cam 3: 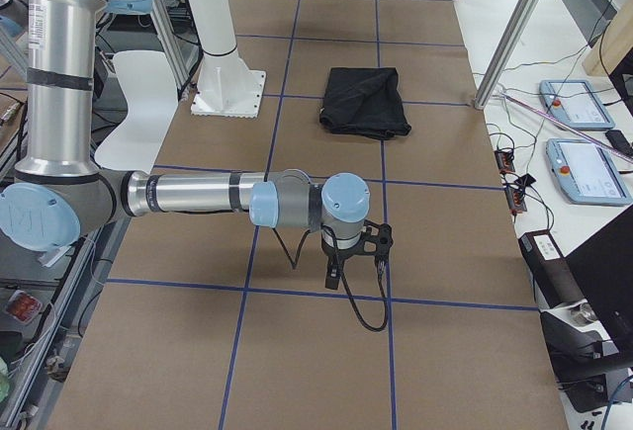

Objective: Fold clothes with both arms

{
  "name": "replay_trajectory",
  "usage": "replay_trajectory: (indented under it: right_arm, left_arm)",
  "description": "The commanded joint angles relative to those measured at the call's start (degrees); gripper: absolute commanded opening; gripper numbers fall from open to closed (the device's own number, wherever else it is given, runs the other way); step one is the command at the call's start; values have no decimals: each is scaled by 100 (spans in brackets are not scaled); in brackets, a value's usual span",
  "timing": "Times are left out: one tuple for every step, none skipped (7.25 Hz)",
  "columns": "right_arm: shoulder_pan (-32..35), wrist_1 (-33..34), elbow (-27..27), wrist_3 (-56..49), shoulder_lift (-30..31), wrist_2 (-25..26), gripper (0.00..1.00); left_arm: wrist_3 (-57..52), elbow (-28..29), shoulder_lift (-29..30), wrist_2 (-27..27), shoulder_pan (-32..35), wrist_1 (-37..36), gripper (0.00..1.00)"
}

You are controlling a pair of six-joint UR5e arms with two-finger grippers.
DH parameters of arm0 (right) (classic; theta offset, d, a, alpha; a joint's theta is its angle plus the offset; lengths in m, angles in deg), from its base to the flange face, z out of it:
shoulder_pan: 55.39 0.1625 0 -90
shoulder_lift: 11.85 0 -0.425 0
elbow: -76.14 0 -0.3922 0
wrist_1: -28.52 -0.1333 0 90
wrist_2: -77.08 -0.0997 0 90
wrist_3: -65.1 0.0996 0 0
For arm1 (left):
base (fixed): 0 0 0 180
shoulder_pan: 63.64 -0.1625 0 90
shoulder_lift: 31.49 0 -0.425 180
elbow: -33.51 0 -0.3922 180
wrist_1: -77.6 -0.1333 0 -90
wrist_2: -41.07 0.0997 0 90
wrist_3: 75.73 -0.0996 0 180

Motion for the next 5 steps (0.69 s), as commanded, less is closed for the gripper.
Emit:
replay_trajectory:
  right_arm:
    - [-4, 0, -5, -27, -20, -7, 100]
    - [-4, 0, 3, -44, -20, -7, 100]
    - [-4, 0, 21, -53, -11, -7, 100]
    - [-4, 0, 30, -62, -11, -7, 100]
    - [-4, 0, 30, -62, -11, -7, 100]
  left_arm:
    - [0, -1, 8, -7, 0, 7, 100]
    - [0, -1, 8, -16, 0, 7, 100]
    - [0, -1, 8, -16, -9, 7, 100]
    - [-8, -1, 8, -16, 0, 16, 100]
    - [-9, -1, 8, -16, 0, 16, 100]
